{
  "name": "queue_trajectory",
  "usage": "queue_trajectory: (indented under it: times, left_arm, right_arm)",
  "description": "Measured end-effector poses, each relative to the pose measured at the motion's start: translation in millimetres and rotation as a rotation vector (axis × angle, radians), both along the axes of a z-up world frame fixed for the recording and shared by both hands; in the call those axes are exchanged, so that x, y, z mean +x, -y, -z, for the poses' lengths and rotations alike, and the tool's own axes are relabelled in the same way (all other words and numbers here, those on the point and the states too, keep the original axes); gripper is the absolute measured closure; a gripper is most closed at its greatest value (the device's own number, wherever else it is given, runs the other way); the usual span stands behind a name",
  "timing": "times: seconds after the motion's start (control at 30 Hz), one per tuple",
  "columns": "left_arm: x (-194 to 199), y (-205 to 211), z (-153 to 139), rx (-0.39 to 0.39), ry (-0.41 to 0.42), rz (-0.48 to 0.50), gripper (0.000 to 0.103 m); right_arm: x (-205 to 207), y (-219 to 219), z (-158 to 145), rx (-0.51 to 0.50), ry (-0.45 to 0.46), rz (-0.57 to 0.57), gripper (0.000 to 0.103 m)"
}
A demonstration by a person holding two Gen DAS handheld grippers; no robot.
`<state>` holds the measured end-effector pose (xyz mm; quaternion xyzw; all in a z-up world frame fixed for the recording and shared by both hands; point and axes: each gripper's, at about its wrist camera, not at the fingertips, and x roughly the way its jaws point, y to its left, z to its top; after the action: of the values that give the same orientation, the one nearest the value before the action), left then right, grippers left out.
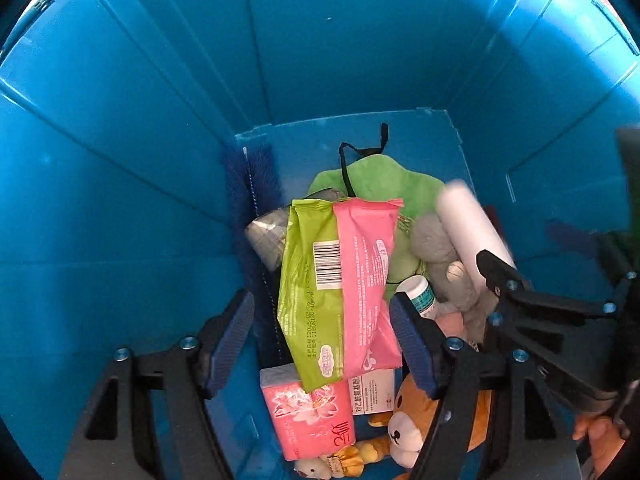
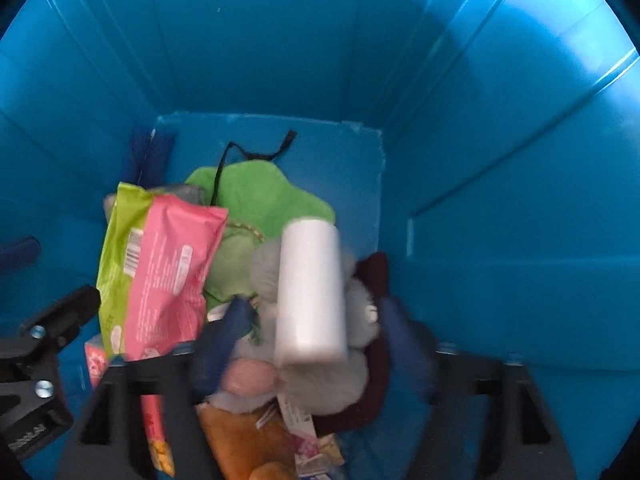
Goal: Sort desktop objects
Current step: 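Open both tools to release the wipes pack and paper roll into the crate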
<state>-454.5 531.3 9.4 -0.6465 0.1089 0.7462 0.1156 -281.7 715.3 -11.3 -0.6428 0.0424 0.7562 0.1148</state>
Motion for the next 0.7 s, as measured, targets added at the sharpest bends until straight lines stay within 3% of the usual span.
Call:
queue_trajectory:
  times: [0.13, 0.33, 0.53, 0.7]
  left_arm:
    - [-7, -4, -14, -0.004, -0.006, 0.007, 0.034]
    - [21, 15, -82, 0.085, -0.083, 0.034, 0.034]
    - [76, 54, -163, 0.233, -0.199, 0.087, 0.034]
    - [139, 93, -203, 0.316, -0.362, 0.123, 0.033]
  right_arm:
    - [-6, -4, -24, 0.023, 0.006, -0.024, 0.017]
    - [15, 7, -83, 0.042, -0.028, -0.034, 0.005]
    - [68, 33, -155, 0.05, -0.145, -0.025, 0.0]
    - [124, 60, -192, 0.047, -0.235, 0.0, 0.0]
